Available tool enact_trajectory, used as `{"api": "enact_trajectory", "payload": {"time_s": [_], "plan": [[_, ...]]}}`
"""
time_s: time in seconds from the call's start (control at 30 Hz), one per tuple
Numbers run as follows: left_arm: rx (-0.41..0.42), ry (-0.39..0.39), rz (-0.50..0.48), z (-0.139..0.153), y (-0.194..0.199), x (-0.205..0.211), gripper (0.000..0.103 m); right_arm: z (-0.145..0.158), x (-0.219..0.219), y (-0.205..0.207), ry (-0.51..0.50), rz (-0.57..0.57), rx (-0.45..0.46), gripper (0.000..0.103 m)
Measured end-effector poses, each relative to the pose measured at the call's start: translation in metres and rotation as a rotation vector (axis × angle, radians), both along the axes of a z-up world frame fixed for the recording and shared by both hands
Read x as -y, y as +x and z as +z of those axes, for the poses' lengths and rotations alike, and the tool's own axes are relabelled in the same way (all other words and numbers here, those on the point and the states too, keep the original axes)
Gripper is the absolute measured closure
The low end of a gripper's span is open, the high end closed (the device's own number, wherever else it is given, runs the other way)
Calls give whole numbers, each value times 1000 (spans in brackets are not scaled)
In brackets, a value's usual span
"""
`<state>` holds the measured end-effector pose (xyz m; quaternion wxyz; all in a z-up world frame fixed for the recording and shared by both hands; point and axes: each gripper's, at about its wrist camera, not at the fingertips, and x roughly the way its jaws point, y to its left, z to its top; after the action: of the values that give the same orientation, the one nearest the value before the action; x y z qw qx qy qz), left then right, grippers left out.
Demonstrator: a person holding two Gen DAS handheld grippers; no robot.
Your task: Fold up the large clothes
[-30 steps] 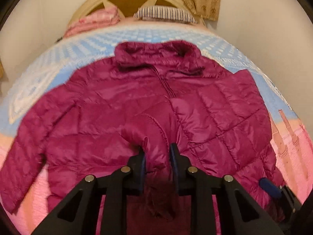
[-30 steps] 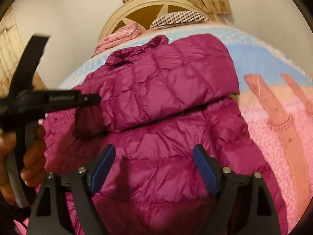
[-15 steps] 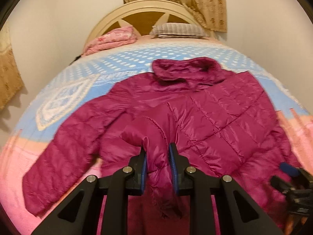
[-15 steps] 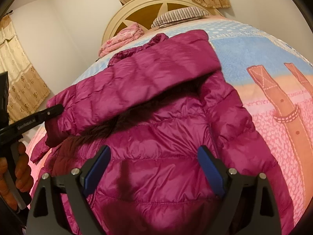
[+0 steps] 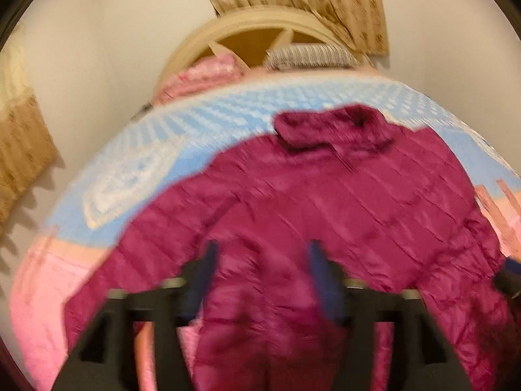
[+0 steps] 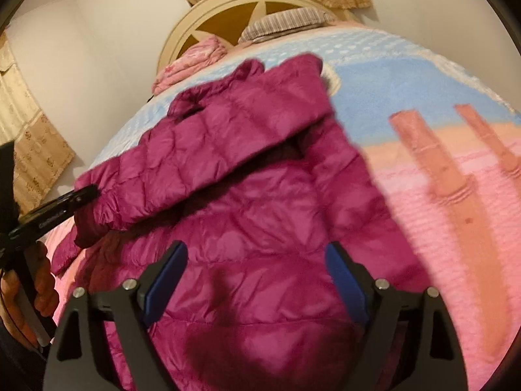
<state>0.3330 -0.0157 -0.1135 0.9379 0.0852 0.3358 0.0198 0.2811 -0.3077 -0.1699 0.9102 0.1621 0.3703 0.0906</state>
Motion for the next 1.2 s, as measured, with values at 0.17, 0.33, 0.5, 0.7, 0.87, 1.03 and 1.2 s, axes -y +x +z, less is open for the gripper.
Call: {"api": "enact_trajectory", "payload": {"time_s": [0.17,0.33,0.5,0.7,0.87,1.03,1.2], "plan": [[-22,-13,-50,-1,-3,10,21,33,9,8,-92,-15,48,15],[6,-1,-26,1,14,29,21,48,16,40,-171,-36,50,21],[-46,-13,71,-19,62,44,21,56,21,85,-182,-121,85,31],[-128,-39,152,-57,100,32,21,40,10,141,-248,-117,96,32],[-170,-85,180,-83,107,20,21,6,23,167,-230,-126,-5,37],[-176,-133,188,-95,107,16,17,-23,46,170,-101,-147,-59,36],[-176,-98,188,-98,108,22,14,-26,43,171,-124,-151,-61,35]]}}
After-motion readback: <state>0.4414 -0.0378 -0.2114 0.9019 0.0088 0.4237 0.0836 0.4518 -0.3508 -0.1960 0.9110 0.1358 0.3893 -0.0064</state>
